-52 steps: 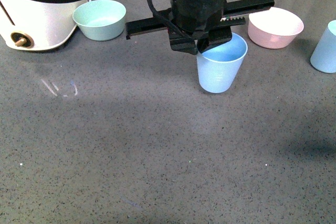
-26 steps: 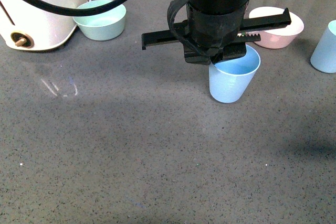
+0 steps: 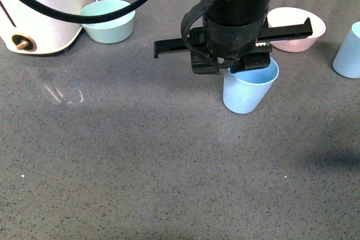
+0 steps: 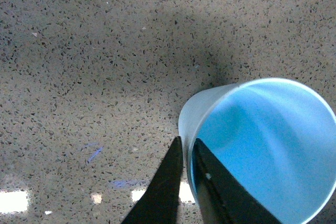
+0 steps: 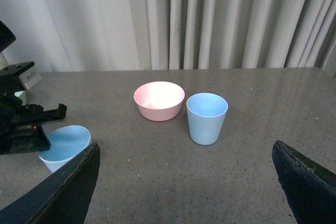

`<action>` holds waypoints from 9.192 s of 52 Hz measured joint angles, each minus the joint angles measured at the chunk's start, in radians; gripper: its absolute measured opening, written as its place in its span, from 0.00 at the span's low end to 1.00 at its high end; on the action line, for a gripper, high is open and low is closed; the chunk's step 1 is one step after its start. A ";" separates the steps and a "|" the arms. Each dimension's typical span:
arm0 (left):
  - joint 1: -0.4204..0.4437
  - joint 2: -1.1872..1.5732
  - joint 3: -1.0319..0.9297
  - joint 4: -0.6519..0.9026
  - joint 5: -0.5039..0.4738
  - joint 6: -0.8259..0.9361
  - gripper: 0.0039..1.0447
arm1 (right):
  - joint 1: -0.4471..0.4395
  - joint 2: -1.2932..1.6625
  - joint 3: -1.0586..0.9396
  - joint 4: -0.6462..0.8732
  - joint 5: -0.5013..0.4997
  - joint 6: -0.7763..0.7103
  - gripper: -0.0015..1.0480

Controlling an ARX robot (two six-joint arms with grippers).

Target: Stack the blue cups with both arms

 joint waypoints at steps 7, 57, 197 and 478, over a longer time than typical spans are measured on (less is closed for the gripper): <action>-0.002 0.000 -0.005 0.012 0.003 0.003 0.42 | 0.000 0.000 0.000 0.000 0.000 0.000 0.91; 0.360 -0.670 -0.962 1.325 -0.237 0.590 0.50 | 0.000 0.000 0.000 0.000 0.000 0.000 0.91; 0.726 -2.198 -1.600 0.444 0.134 0.670 0.01 | 0.000 0.000 0.000 0.000 0.000 0.000 0.91; 0.726 -2.198 -1.600 0.444 0.134 0.673 0.92 | -0.081 1.206 0.481 0.612 -0.150 -0.110 0.66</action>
